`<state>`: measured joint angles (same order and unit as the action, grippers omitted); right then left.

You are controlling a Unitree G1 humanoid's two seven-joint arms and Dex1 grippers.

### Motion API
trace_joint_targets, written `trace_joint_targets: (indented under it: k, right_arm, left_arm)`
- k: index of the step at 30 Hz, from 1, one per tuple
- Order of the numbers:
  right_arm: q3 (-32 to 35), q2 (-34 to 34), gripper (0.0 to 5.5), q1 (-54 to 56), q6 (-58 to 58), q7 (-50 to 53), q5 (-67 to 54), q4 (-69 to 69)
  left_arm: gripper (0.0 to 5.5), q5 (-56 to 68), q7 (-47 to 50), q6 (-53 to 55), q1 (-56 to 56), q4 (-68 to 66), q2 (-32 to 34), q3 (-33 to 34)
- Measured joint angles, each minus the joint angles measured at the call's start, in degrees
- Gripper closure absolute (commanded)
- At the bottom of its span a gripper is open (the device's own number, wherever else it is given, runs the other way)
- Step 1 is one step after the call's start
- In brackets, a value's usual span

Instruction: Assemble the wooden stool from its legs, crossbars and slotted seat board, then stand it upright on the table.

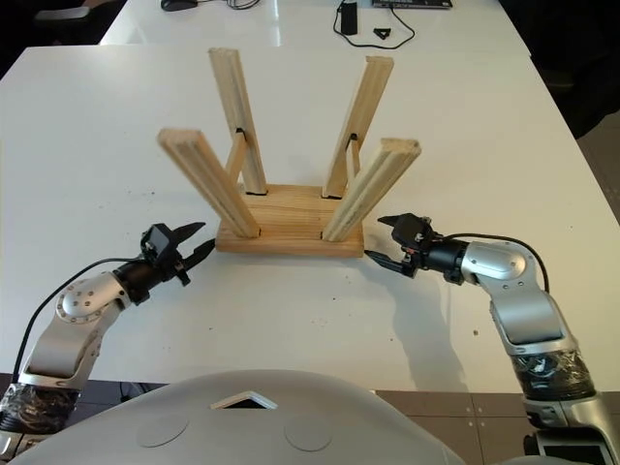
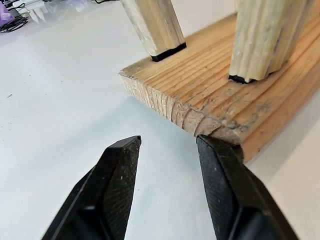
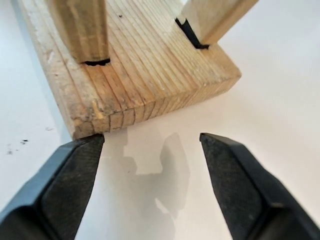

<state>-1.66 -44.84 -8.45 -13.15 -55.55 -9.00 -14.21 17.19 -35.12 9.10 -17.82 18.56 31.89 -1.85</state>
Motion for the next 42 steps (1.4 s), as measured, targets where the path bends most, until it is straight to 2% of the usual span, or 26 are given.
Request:
trace_joint_targets:
  k: [5, 13, 23, 32, 42]
  right_arm:
    - [4.0, -4.4, 1.96, -3.0, -0.5, -5.1, -2.2, -3.2]
    - [10.9, -6.9, 1.96, -3.4, -3.0, -8.0, -7.3, -8.1]
    - [12.8, -7.4, 1.96, -5.9, -3.3, -11.5, -10.8, -12.4]
    - [17.5, -7.4, 1.96, -5.2, -5.3, -12.2, -16.1, -14.8]
    - [18.3, -8.7, 1.96, -4.7, -7.2, -13.3, -17.5, -15.6]
  left_arm:
    - [3.39, 10.5, -1.9, 8.3, -1.8, 9.7, 2.9, 3.0]
    - [3.39, 11.3, -8.1, 10.4, -6.2, 12.8, 10.0, 4.1]
    - [3.39, 17.8, -8.4, 14.5, -2.2, 15.2, 11.0, 11.7]
    - [3.39, 18.9, -8.6, 16.5, -3.8, 16.3, 11.6, 14.2]
    - [3.39, 23.0, -11.2, 18.9, -4.7, 18.8, 14.1, 18.8]
